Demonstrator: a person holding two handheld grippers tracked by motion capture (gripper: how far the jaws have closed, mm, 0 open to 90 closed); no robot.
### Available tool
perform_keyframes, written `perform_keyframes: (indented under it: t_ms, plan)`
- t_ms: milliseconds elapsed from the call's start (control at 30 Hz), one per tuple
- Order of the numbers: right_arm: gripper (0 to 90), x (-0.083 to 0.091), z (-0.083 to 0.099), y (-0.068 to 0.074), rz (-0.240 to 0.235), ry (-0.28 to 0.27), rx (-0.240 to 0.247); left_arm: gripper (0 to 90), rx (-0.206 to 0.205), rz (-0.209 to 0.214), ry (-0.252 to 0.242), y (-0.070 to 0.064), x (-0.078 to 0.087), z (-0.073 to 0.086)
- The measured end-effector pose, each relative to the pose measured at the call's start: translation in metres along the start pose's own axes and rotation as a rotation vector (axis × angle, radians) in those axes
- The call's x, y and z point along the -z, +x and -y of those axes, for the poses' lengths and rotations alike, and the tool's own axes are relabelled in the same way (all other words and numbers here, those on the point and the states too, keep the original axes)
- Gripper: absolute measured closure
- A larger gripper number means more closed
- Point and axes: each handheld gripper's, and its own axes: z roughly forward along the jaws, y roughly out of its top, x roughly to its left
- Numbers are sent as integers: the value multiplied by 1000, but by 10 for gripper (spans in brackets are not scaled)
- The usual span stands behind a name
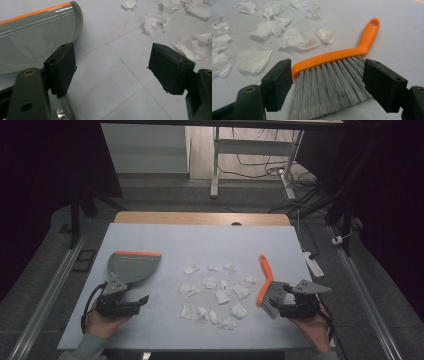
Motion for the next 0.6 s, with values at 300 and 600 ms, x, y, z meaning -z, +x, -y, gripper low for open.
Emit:
perform_keyframes:
  t_ms: [300, 600]
  plan:
    - [243, 2, -3, 5, -4, 4, 24, 226, -7, 13, -1, -4, -3, -4]
    - [252, 4, -2, 6, 10, 9, 31, 227, -10, 15, -5, -4, -1, -3]
